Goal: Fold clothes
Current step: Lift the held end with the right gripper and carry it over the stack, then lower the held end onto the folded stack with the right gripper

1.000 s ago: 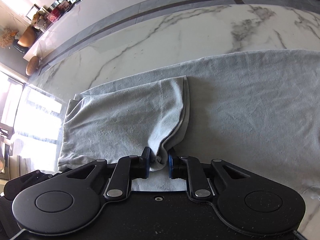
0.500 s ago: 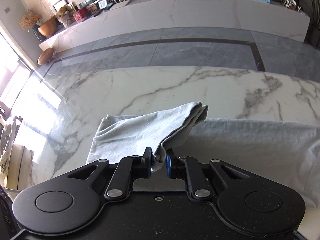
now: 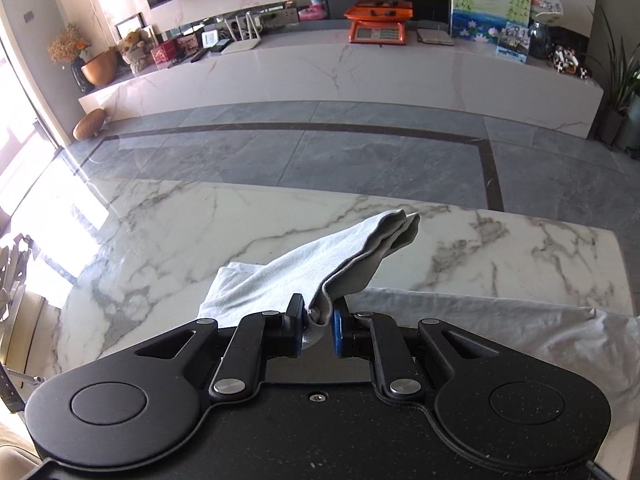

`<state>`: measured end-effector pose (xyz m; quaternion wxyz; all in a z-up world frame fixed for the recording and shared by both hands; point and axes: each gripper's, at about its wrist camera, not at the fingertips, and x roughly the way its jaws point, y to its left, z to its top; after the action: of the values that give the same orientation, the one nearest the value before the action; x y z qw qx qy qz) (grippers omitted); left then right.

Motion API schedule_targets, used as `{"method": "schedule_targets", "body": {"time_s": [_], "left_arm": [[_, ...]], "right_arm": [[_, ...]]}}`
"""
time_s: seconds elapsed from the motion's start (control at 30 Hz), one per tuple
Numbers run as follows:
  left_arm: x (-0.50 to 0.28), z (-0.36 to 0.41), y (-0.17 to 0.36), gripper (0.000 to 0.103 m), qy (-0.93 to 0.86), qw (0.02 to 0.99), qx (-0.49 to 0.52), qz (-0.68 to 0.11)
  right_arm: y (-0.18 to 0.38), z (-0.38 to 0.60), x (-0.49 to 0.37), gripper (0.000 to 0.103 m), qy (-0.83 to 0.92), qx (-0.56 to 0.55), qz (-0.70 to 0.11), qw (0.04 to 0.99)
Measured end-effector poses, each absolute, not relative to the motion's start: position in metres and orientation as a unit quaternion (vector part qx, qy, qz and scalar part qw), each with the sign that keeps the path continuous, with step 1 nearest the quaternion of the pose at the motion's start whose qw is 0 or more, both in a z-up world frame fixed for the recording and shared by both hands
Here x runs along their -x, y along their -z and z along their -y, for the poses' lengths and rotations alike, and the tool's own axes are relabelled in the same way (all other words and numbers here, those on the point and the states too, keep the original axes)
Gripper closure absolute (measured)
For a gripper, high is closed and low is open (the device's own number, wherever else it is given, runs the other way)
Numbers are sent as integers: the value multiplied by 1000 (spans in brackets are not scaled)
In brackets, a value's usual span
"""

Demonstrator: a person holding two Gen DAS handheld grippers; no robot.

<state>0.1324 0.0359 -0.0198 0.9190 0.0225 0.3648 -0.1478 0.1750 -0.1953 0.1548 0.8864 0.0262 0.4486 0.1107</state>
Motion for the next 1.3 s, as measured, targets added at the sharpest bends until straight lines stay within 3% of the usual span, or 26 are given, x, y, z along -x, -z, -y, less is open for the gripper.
{"method": "schedule_targets", "body": {"time_s": [0.47, 0.53, 0.6, 0.73, 1.13, 1.3], "left_arm": [[-139, -8, 25, 87, 144, 920, -27, -363], [-140, -4, 27, 90, 139, 922, -28, -361], [-141, -4, 27, 101, 119, 925, -36, -360], [-145, -13, 22, 102, 87, 924, -46, -370], [-103, -95, -6, 102, -39, 913, -163, -371], [-89, -131, -3, 102, -54, 909, -134, -392]], "right_arm": [[-169, 300, -165, 92, 12, -35, -421, 906], [-169, 313, -162, 92, 24, -38, -417, 908], [-168, 322, -161, 92, 30, -47, -418, 907], [-159, 326, -160, 92, 20, -64, -425, 903], [-129, 247, -166, 92, -94, -94, -448, 884], [-125, 203, -166, 92, -136, -86, -449, 879]]}}
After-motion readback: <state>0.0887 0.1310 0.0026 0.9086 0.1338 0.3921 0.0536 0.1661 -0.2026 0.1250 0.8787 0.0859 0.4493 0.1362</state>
